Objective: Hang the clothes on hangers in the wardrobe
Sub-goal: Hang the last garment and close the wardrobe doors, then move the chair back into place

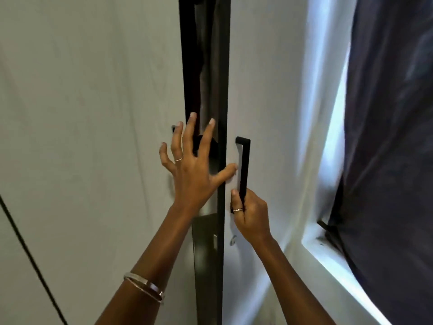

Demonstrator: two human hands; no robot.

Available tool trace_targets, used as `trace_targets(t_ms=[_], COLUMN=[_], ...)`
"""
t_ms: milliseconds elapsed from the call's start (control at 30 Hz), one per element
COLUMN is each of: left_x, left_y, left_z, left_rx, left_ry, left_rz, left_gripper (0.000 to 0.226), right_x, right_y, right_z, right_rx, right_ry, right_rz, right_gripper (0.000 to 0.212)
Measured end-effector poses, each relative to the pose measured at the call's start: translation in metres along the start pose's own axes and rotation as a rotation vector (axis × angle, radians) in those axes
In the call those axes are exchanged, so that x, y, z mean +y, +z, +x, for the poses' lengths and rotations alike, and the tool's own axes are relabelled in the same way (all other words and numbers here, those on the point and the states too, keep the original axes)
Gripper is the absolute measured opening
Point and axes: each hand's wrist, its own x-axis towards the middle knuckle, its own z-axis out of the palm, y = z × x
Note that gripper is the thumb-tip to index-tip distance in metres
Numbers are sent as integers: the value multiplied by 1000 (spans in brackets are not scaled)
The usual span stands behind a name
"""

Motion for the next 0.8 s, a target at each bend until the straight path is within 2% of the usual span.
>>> trace_targets(t_ms=[267,400,467,567,633,800], left_x=[-49,-63,-67,-67,-64,-66], left_y=[26,39,46,55,63,74], left_z=[15,26,29,34,37,38], left_rx=[-107,-134,-125,-81,-47,-18], left_ry=[-268,-366,-384,-405,-440,-437], left_rz=[127,204,230,297,356,417], left_gripper=[107,115,117,121,123,117], right_x=[7,11,15,19,25,30], right_y=[59,77,85,95,101,103], right_z=[35,53,59,69,76,81], right_rx=[-107,-257,-315,-372,-413,-460], right_ry=[-39,-15,-20,-17,-25,-48], right_rz=[-229,-256,-274,-292,-300,-294], right_gripper=[71,83,77,51,43,60])
